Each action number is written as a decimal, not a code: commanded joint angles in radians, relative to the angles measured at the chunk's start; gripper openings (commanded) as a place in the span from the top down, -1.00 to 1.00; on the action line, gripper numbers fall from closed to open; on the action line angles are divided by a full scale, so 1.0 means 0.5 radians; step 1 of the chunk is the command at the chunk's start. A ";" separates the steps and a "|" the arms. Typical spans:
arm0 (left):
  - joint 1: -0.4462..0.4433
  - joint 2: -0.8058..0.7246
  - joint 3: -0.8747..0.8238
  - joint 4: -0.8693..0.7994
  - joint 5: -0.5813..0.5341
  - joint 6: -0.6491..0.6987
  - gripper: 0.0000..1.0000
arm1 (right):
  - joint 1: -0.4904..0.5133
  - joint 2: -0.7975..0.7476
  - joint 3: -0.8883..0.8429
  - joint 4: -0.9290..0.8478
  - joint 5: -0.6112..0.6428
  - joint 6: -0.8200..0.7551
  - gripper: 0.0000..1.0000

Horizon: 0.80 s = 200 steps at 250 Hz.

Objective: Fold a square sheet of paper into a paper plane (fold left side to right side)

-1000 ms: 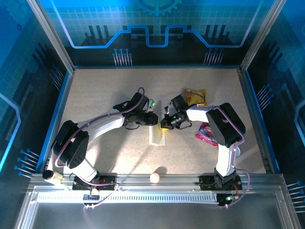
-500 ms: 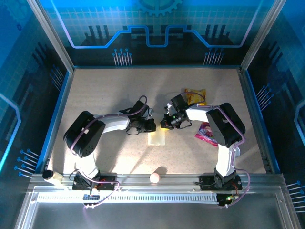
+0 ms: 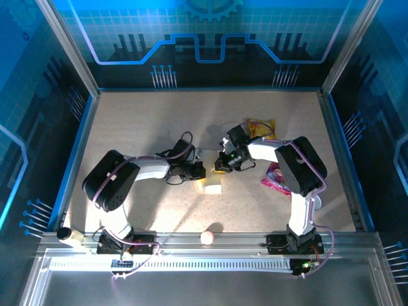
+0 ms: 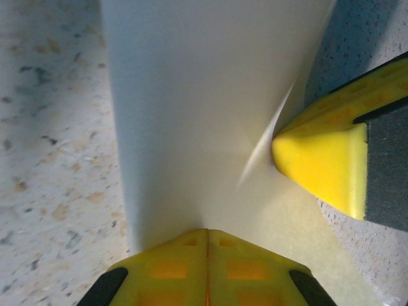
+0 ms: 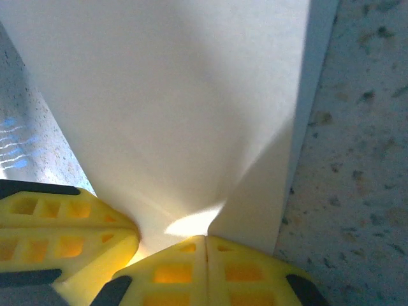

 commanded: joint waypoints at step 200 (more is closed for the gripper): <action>0.000 -0.026 0.105 0.004 0.148 0.013 1.00 | -0.013 0.112 -0.117 -0.114 0.277 -0.033 1.00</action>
